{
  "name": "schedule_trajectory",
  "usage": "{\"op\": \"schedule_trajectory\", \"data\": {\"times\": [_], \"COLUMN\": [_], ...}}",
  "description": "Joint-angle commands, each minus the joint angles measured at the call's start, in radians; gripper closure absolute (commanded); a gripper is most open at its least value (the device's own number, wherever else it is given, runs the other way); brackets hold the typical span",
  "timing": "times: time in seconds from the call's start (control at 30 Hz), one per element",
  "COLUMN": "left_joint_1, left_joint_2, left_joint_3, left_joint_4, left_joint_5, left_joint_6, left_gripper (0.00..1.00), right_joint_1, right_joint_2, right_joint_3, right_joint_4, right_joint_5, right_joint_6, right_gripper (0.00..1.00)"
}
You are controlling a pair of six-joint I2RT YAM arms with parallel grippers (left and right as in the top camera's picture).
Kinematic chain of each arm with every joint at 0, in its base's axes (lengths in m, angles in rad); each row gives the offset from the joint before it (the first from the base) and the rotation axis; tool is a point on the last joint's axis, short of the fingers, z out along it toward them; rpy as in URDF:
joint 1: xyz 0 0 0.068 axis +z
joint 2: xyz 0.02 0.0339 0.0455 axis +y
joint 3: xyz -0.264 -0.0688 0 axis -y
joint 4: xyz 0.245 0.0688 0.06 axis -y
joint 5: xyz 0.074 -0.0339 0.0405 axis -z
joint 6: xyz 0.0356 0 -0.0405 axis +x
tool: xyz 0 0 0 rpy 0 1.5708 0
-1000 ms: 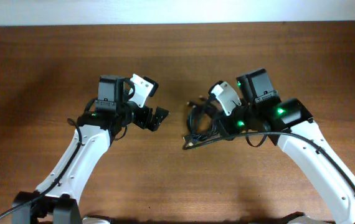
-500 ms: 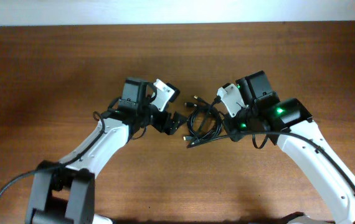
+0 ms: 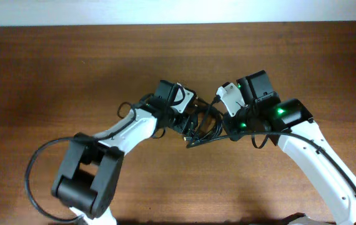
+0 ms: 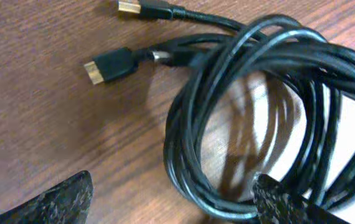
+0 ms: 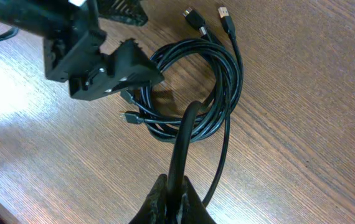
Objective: Untangle cables
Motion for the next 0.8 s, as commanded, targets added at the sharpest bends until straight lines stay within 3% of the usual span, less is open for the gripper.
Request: {"op": "schedule_trajectory", "data": {"times": [0.0, 0.07, 0.23, 0.27, 0.4, 0.43, 0.53, 0.77], "left_joint_1": [-0.035, -0.051, -0.088, -0.088, -0.088, -0.088, -0.088, -0.023], "left_joint_2": [0.044, 0.045, 0.063, 0.068, 0.109, 0.109, 0.109, 0.097], "left_joint_3": [0.031, 0.031, 0.031, 0.031, 0.031, 0.031, 0.031, 0.053], "left_joint_4": [0.012, 0.021, 0.038, 0.039, 0.063, 0.065, 0.069, 0.020], "left_joint_5": [-0.007, -0.017, -0.101, -0.136, -0.157, -0.157, -0.157, -0.190], "left_joint_6": [-0.006, -0.006, -0.007, -0.007, -0.007, -0.007, -0.006, -0.008], "left_gripper": [0.16, 0.16, 0.34, 0.48, 0.48, 0.54, 0.98, 1.00], "right_joint_1": [0.000, 0.000, 0.000, 0.000, 0.000, 0.000, 0.000, 0.000], "right_joint_2": [0.002, 0.002, 0.002, 0.002, 0.002, 0.002, 0.002, 0.002], "right_joint_3": [0.009, 0.008, 0.009, 0.008, 0.008, 0.009, 0.008, 0.008], "right_joint_4": [0.008, 0.008, 0.007, 0.007, 0.006, 0.006, 0.006, 0.001], "right_joint_5": [-0.017, -0.017, -0.018, -0.018, -0.021, -0.021, -0.022, -0.021], "right_joint_6": [-0.006, -0.005, -0.005, -0.005, -0.005, -0.005, -0.004, 0.002], "right_gripper": [0.96, 0.96, 0.96, 0.96, 0.96, 0.96, 0.96, 0.96]}}
